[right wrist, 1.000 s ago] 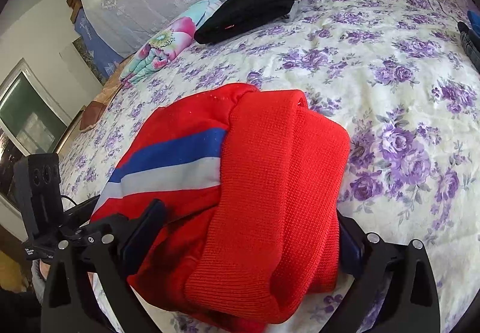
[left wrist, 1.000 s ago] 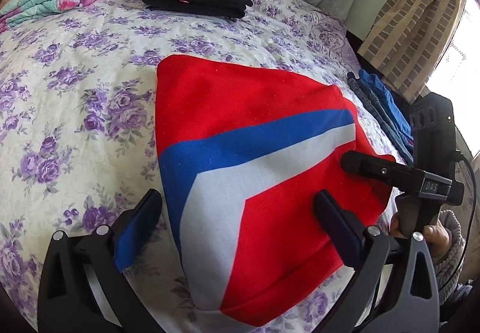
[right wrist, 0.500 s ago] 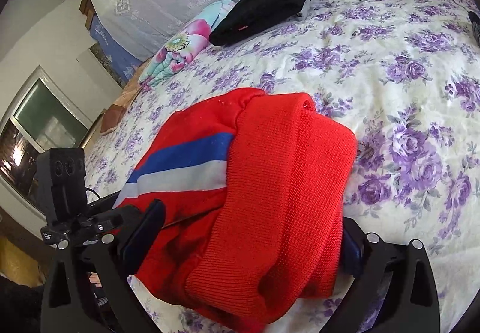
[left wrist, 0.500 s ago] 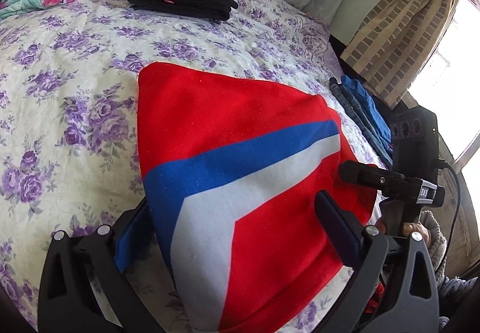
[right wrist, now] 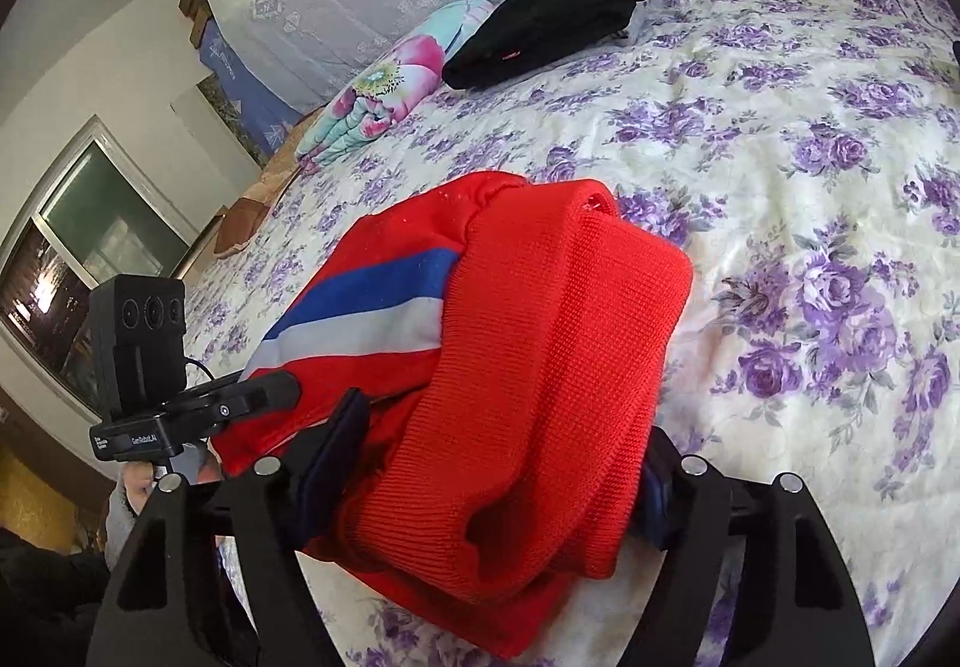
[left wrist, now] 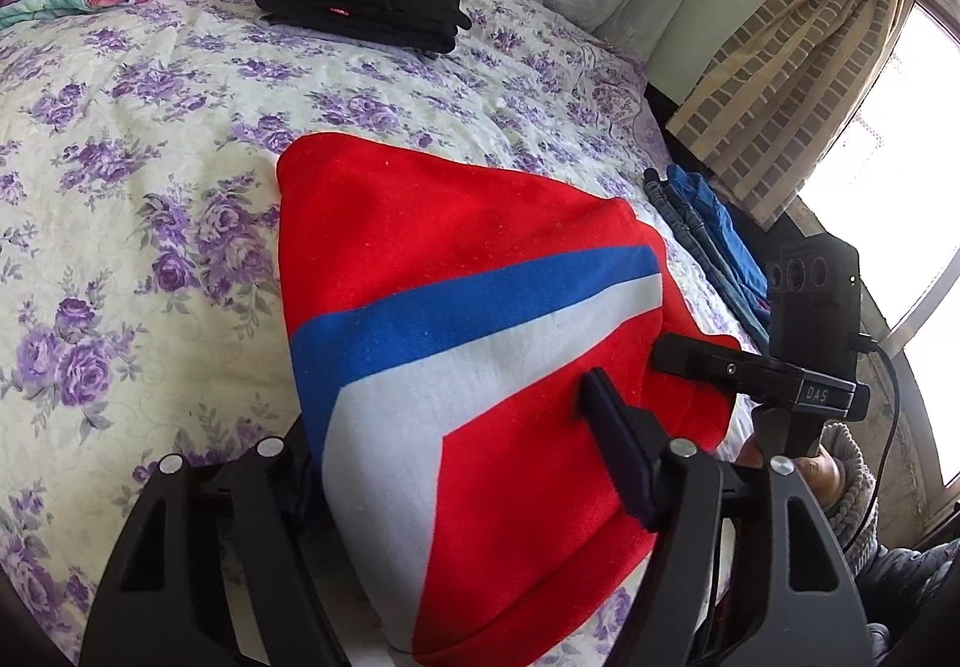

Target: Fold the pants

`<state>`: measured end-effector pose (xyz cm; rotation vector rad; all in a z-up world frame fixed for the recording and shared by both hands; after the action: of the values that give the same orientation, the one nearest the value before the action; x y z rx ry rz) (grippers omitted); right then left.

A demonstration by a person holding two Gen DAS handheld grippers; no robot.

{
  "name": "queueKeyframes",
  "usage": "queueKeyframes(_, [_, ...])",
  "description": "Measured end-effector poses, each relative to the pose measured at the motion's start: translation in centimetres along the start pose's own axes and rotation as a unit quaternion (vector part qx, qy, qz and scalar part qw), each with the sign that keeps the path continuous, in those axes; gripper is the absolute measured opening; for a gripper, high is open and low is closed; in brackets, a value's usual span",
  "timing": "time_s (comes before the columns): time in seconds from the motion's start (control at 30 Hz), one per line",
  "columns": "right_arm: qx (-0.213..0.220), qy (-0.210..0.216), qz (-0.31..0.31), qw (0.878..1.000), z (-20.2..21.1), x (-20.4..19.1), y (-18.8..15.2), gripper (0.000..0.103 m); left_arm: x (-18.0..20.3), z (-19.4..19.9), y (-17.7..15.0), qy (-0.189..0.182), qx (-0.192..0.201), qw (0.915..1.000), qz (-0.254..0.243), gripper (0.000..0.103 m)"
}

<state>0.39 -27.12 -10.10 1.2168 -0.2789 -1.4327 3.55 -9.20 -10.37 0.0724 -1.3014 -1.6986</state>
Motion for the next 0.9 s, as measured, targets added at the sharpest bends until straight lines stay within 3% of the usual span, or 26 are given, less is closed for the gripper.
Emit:
queueKeyframes(0.1, [-0.012,-0.007,0.012,1.000,0.0,-0.2,-0.2,0.076,0.3,0.1,0.0,0.006,-0.002,0.9998,-0.020,0.068])
queueKeyframes(0.23, [-0.026,0.032,-0.079,0.996,0.8,1.6,-0.1,0.078,-0.5,-0.1,-0.2,-0.001,-0.014,0.9999,0.006,0.075])
queueKeyframes(0.37, [-0.039,0.057,-0.110,0.991,1.2,2.0,-0.1,0.079,-0.5,-0.3,-0.4,-0.003,-0.027,0.9996,0.003,0.082])
queueKeyframes(0.53, [-0.065,0.061,-0.125,0.988,-0.5,1.5,0.6,0.096,0.4,-1.0,-0.7,0.003,-0.032,0.9992,-0.025,0.086])
queueKeyframes(0.67, [-0.043,0.060,-0.084,0.994,-1.5,-0.6,0.4,0.097,1.0,-0.8,-0.4,0.008,-0.020,0.9989,-0.042,0.073])
queueKeyframes(0.73, [-0.029,0.077,-0.076,0.994,-0.9,-1.3,0.4,0.093,1.0,-0.2,0.0,0.007,-0.009,0.9991,-0.040,0.063])
queueKeyframes(0.8, [-0.020,0.086,-0.094,0.992,-0.4,-1.0,0.7,0.064,1.0,0.4,0.6,0.001,0.001,0.9992,-0.040,0.047])
queueKeyframes(0.83, [-0.018,0.083,-0.100,0.991,-0.3,-0.8,0.8,0.056,1.2,0.6,0.9,-0.010,0.005,0.9992,-0.039,0.033])
queueKeyframes(0.9, [-0.020,0.071,-0.081,0.994,-0.3,-0.7,1.0,0.046,1.9,0.5,1.5,-0.011,0.007,0.9986,-0.052,0.029])
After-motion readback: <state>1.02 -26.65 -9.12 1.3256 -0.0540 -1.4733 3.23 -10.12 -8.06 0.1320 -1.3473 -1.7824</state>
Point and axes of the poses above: each gripper's, at about its wrist camera, not at the fingertips, and z roughly against the way its jaws point, x to its right, y to its top, the point moved 8 cm from there along -z, roughly the way its jaws point, and after that the axes turned 15 degrees about x, right-handed, at the moved point
